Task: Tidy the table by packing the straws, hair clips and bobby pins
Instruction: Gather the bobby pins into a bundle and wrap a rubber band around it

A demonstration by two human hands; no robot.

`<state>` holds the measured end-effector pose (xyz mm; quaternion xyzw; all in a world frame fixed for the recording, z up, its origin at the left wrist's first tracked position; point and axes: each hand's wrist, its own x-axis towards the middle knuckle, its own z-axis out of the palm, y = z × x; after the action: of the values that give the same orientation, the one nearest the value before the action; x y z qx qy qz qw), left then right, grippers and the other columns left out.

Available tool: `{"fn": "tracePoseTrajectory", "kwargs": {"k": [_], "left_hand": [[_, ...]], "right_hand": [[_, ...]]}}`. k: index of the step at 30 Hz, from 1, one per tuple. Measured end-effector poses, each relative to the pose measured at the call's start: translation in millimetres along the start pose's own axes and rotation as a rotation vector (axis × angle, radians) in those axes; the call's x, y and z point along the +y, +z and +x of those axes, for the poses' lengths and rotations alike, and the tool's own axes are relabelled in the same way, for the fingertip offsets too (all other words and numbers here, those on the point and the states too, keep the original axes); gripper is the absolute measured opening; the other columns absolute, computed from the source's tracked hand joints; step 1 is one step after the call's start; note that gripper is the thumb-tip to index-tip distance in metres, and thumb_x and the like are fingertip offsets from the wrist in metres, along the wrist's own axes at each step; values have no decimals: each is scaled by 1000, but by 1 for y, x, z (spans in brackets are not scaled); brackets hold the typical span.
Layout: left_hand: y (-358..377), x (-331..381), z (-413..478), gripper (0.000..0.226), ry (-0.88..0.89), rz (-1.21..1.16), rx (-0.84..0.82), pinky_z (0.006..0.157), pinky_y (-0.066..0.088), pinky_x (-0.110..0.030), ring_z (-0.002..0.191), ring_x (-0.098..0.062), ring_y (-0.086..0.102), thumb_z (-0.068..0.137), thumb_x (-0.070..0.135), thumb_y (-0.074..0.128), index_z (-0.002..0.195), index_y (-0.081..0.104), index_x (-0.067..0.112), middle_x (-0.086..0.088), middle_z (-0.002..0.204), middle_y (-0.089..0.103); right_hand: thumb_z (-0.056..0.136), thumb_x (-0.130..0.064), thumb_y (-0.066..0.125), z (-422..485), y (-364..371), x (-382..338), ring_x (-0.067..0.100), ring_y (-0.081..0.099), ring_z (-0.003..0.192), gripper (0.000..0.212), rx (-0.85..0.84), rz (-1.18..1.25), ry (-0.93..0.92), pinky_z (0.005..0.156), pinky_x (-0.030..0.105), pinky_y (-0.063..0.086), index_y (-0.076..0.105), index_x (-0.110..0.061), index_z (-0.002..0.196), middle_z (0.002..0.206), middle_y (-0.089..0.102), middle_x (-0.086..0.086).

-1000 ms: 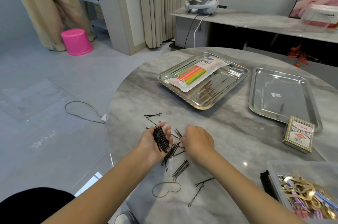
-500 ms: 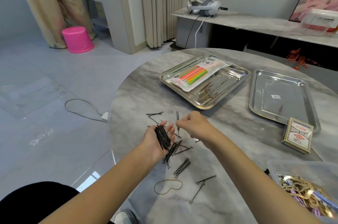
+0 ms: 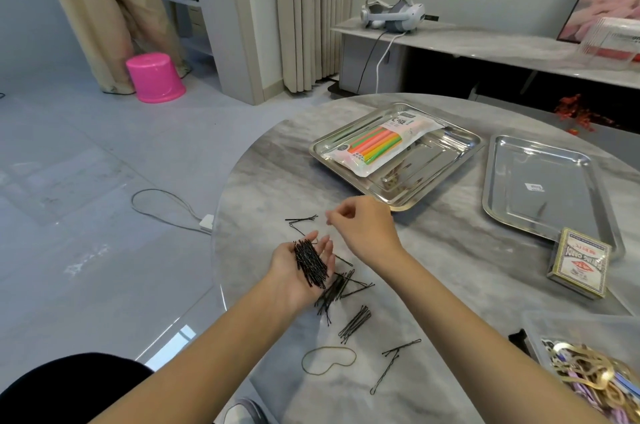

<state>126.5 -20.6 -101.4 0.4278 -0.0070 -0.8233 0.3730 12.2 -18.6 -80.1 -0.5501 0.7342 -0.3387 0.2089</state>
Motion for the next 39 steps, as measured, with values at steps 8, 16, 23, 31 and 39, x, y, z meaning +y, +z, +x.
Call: {"fn": "tracePoseTrajectory", "kwargs": {"k": [8,16,23,31,39], "left_hand": [[-17,25,-2,33,64,27,37,49,53,-24,43,-17,63,95,16,28,85,58,10,-7,56,66],[-24,40,-5,33,95,29,64,51,51,-21,60,-17,60,95,15,27,84,57,10,-7,77,61],[-22,37,-2,32,72,42,59,53,50,-20,51,-17,62,94,15,27,84,58,10,-7,60,66],[-23,26,1,37,49,92,64,55,51,-23,49,-20,64,96,19,24,88,58,8,-10,72,64],[-16,3,6,49,-13,112,7,58,51,-26,54,-23,63,98,32,17,96,58,5,-13,73,65]], "right_hand": [[86,-29,61,25,40,18,22,17,143,68,-460,-225,-231,116,42,22,32,-19,146,157,18,-1],[79,-32,72,28,70,22,17,43,111,43,-292,-130,-275,93,24,37,60,-17,119,113,49,-1],[88,-9,61,18,68,11,22,58,99,11,-193,-195,-144,85,33,48,63,-6,99,102,61,8],[91,-4,52,-2,50,11,29,47,115,32,-220,-909,-162,93,32,41,49,0,122,122,51,15],[95,-18,54,-16,-5,4,20,52,66,30,-77,36,259,63,25,42,64,1,74,69,56,6]]}}
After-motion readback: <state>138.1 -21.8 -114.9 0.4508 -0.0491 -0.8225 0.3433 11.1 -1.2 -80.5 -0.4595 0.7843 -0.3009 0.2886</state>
